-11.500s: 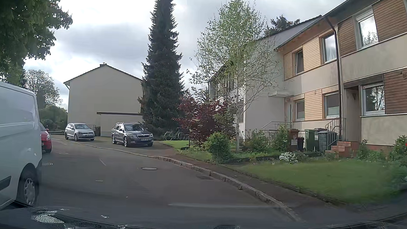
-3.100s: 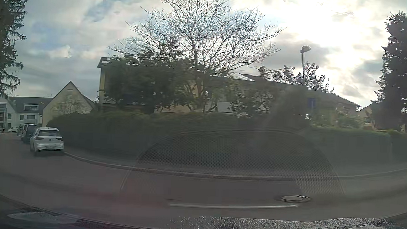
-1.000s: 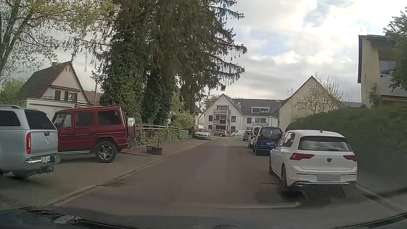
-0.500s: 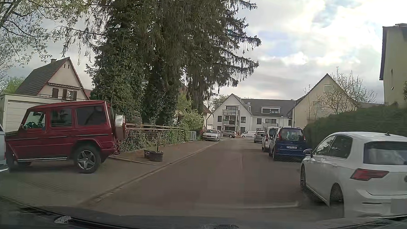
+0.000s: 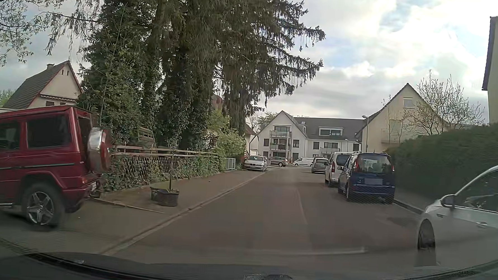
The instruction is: Follow the waypoints while adhering to traffic rules and regulations
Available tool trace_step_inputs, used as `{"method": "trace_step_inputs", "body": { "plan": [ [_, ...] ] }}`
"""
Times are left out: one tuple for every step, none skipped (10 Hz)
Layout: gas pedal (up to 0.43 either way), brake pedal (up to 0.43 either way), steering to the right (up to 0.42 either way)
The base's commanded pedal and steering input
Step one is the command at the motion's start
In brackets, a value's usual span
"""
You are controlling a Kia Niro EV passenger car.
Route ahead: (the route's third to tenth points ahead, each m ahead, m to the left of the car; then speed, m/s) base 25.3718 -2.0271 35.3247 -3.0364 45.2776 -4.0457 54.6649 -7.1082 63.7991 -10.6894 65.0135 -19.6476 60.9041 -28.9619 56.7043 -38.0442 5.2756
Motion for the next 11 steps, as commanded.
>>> {"method": "trace_step_inputs", "body": {
  "plan": [
    [0.118, 0.000, 0.044],
    [0.118, 0.000, 0.043],
    [0.130, 0.000, 0.041],
    [0.130, 0.000, 0.039],
    [0.130, 0.000, 0.038],
    [0.130, 0.000, 0.039],
    [0.130, 0.000, 0.038],
    [0.130, 0.000, 0.038],
    [0.130, 0.000, 0.039],
    [0.130, 0.000, 0.036],
    [0.118, 0.000, 0.033]
  ]
}}
